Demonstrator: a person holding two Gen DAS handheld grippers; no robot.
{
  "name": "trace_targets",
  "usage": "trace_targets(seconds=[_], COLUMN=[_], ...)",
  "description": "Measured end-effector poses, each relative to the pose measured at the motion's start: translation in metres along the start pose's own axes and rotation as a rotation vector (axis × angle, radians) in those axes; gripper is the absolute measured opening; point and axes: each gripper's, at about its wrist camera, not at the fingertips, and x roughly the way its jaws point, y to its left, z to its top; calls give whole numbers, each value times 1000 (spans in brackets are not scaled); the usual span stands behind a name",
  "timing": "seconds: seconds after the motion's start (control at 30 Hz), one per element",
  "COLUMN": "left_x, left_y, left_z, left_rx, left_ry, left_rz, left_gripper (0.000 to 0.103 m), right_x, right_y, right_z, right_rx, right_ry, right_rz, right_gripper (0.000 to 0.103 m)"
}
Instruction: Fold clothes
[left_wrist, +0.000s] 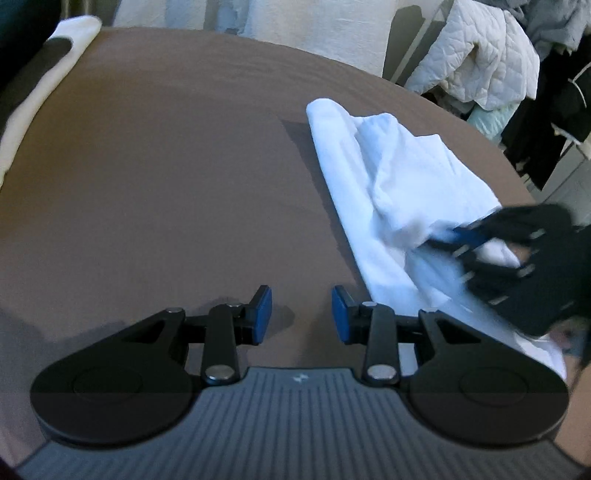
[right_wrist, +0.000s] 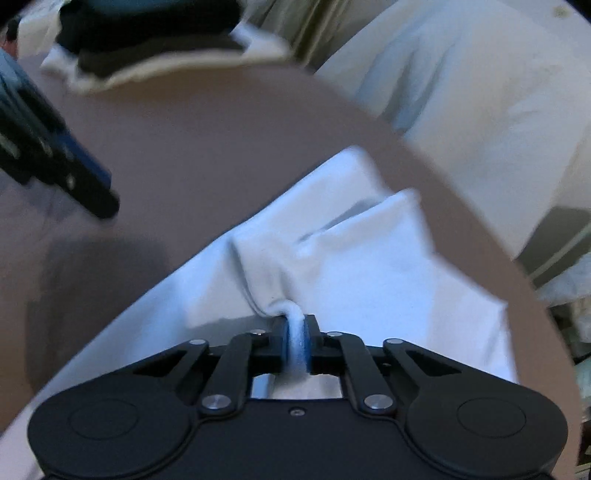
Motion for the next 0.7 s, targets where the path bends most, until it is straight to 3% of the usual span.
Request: trace_targets(seconds=[0.1, 0.13, 0.23, 0.3, 0.4, 0.5, 0.6, 0.67, 0.7], left_x=[13, 19, 43, 58, 72, 85, 100, 109, 113], left_y=[4, 6, 12, 7, 0, -8, -17, -21, -22], left_z=[14, 19, 29, 37, 56, 74, 88, 94, 95], left_rx=[19, 10, -39, -53, -61, -44, -5, 5, 2], left_ry=[-36, -44, -23, -18, -43, -59, -54, -50, -51], left_rz=[-67, -114, -190, -195, -204, -187, -155, -151, -153], left_gripper=[37, 42, 44, 44, 44, 44, 44, 44, 44], right_x=[-13, -18, -29, -28, -11, 1, 21, 35, 41], right_y=[-56, -73, -124, -156, -193, -213, -219, -223, -225], right_z=[6, 9, 11, 7, -10, -29, -43, -53, -58], right_rx=[236, 297, 463, 568, 710, 810, 908, 973, 1006], right_ry=[-14, -33, -81, -87, -26, -17, -4, 5, 10], right_rz=[14, 9, -21, -39, -27, -58, -10, 22, 38], right_gripper=[8, 8, 8, 8, 8, 8, 8, 13, 20])
